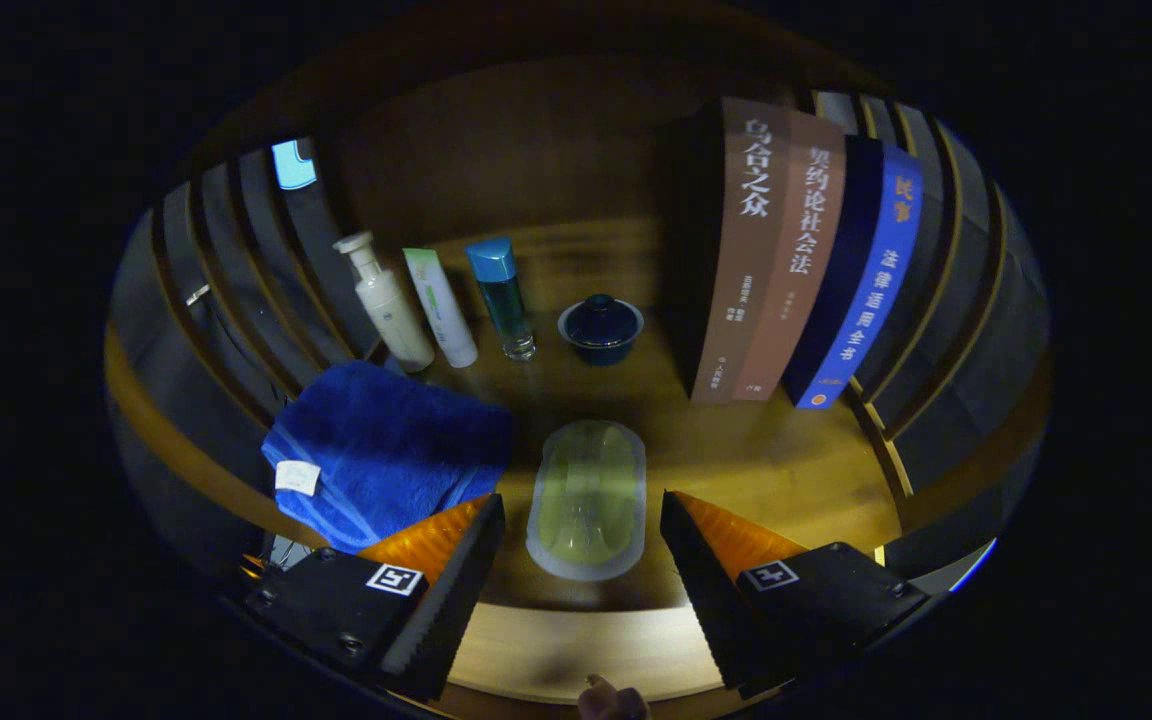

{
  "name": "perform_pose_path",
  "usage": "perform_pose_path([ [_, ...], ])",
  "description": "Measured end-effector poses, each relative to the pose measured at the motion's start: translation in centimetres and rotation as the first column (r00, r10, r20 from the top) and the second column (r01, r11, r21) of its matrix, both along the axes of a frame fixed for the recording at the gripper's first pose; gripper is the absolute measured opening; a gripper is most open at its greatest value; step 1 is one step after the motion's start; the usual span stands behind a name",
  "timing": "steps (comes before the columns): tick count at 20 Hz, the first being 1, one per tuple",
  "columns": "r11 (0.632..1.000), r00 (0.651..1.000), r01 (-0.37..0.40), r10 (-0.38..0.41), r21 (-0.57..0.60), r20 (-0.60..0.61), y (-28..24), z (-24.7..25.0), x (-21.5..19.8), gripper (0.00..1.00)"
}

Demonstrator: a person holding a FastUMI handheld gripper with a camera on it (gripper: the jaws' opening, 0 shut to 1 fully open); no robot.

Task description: Pull open the drawer, take out the items inside it, and place them on the countertop above the cabinet.

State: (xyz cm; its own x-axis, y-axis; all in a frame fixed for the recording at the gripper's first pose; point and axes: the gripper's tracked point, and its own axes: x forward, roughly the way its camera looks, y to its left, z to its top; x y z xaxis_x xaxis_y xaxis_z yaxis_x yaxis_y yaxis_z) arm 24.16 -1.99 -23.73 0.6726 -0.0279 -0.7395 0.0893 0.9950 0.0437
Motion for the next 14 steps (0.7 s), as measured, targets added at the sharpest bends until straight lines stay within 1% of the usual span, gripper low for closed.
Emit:
perform_pose_path([
  [2,1.000,0.998,-0.006,0.006,0.006,0.066,0.6,1.5,-2.3,1.00],
  [4,1.000,0.986,-0.017,0.015,0.010,0.167,0.9,3.0,-4.5,1.00],
  [6,1.000,0.960,-0.029,0.026,0.008,0.280,1.4,5.4,-7.3,1.00],
  [9,0.999,0.907,-0.040,0.035,0.002,0.420,2.3,7.3,-12.3,1.00],
  [11,0.999,0.882,-0.036,0.043,-0.024,0.469,2.3,7.0,-15.4,0.99],
  [14,0.996,0.857,-0.045,0.075,-0.071,0.510,2.6,5.9,-20.0,1.00],
])
